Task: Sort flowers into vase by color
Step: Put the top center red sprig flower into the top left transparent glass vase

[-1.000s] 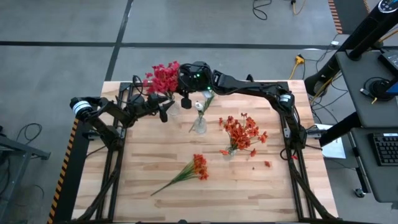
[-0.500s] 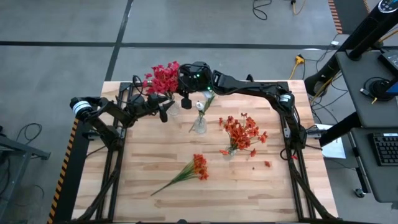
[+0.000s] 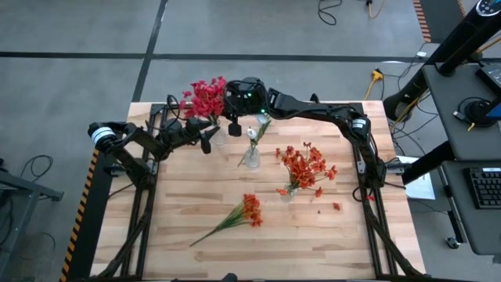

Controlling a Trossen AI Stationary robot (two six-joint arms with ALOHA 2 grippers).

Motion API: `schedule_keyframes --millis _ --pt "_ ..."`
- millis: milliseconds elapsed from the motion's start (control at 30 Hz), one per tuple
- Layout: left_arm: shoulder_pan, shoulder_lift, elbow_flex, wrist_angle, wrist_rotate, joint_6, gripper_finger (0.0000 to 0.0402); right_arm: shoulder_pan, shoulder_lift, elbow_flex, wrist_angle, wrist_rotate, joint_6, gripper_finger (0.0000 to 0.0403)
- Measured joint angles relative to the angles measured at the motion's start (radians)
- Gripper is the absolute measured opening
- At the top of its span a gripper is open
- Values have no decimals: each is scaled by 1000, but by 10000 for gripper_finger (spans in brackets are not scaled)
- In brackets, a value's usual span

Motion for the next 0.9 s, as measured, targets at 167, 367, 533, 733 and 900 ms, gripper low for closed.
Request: schedule_keyframes --millis 167,367,533,733,900 --pt "0 0 0 0 0 0 137 0 1 0 3 43 -12 13" --pt "0 0 0 -1 0 0 135 0 1 0 4 39 -10 13" --pt "0 0 0 -2 0 0 118 0 1 0 5 37 -6 13" --pt "0 0 0 -1 0 1 101 0 0 0 4 32 13 20" --pt "0 0 0 -1 -5 0 104 0 0 0 4 32 45 76"
